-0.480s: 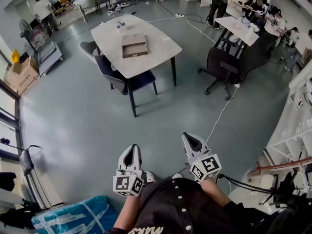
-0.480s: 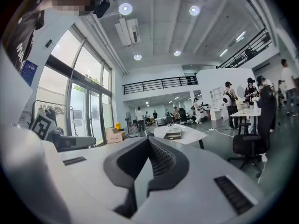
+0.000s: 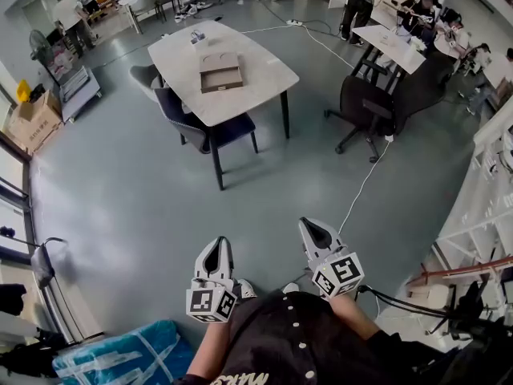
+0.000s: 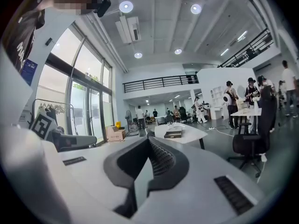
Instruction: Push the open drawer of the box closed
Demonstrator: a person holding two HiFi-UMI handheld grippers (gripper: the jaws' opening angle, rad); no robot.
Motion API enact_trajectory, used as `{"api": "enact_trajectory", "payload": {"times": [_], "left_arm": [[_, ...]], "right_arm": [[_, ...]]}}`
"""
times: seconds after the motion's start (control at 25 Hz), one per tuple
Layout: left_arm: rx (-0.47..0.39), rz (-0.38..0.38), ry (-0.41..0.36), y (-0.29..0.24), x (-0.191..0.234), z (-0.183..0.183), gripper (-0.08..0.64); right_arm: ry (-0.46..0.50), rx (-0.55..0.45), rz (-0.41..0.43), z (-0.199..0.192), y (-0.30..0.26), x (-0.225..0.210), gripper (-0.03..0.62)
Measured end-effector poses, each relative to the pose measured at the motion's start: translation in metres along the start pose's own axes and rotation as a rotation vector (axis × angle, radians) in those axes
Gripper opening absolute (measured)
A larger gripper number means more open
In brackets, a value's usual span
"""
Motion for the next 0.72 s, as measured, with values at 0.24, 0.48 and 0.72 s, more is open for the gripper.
{"api": "enact_trajectory", "payload": {"times": [0.24, 0.48, 0.72], "left_arm": [[0.000, -0.009, 0.001, 0.001, 0.011, 0.003, 0.018], [0.014, -0.023, 0.006, 0.004, 0.035, 0.008, 0.018], [0.032, -0.053, -0.010, 0.009, 0.066, 0.012, 0.018]], "right_arm": [[-0.001, -0.021, -0.002, -0.001, -0.008, 0.009, -0.003], [0.009, -0.006, -0.032, -0.007, -0.026, 0.028, -0.003], [-0.007, -0.006, -0.063, -0.019, -0.039, 0.052, -0.003]]}}
Point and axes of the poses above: the fingertips, and each gripper's own axes: y backward along the fingers, x to its left, z out of its top, the point moved 7 cm from there along y, backward along the fingers, and after that the axes turned 4 degrees about -x, right-handed, at the moved point
